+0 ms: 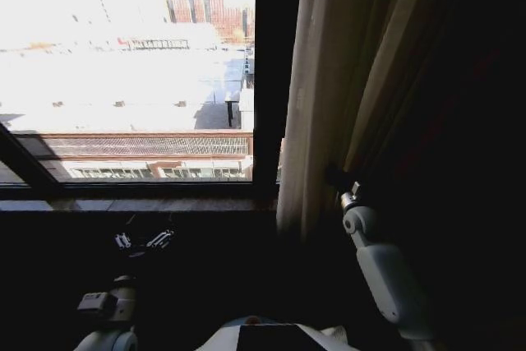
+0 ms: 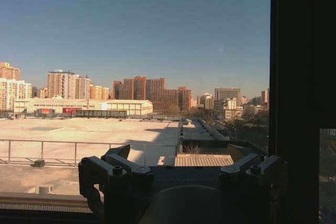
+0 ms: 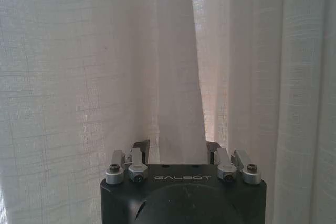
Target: Open the curtains by pulling them apart, changing their state from closed to fully open.
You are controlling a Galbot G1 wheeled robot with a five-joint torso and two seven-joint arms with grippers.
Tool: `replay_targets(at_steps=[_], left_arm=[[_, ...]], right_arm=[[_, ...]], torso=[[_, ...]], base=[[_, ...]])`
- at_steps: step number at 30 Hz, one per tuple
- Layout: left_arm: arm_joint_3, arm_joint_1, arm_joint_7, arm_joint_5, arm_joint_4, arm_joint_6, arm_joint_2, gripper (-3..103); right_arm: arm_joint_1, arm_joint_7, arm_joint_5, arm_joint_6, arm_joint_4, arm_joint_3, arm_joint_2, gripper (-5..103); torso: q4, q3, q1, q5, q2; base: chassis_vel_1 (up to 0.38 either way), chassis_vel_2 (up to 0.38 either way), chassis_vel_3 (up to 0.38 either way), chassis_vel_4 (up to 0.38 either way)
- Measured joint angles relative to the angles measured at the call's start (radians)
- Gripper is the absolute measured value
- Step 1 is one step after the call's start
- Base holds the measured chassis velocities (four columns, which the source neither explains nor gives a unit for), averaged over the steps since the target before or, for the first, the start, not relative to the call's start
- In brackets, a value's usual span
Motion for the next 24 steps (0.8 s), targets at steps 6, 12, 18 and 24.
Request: replay_targets(at_steps=[6,12,18,24], left_arm=[[0.0,-0.001,0.0,0.0,0.004,-0.005,0.002,100],[-0.008,-0.001,0.0,0.0,0.008,-0.008,0.006,100],[-0.008,-0.007,0.0,-0.007,0.012,-0.008,0.007,100],[-0.007,-0.014,0.0,-0.013,0.014,-0.003,0.011,100]], right_arm=[[-0.031,0.0,-0.012,0.001,0.025,0.01,0.001,73],[-0.127,0.002,-0.019,0.001,0.105,0.033,-0.001,94],[-0.229,0.036,-0.029,0.001,0.219,0.055,-0.002,100],[-0.331,0.062,-0.043,0.001,0.355,0.068,0.006,100]], torso=[[0.0,0.0,0.0,0.0002,0.0],[-0.0002,0.0,0.0,0.0004,0.0],[-0.0001,0.0,0.0,0.0001,0.0],[0.0001,0.0,0.0,0.0001,0.0]], base=[[0.0,0.0,0.0,0.0],[0.0,0.0,0.0,0.0],[0.0,0.0,0.0,0.0],[0.0,0.0,0.0,0.0]])
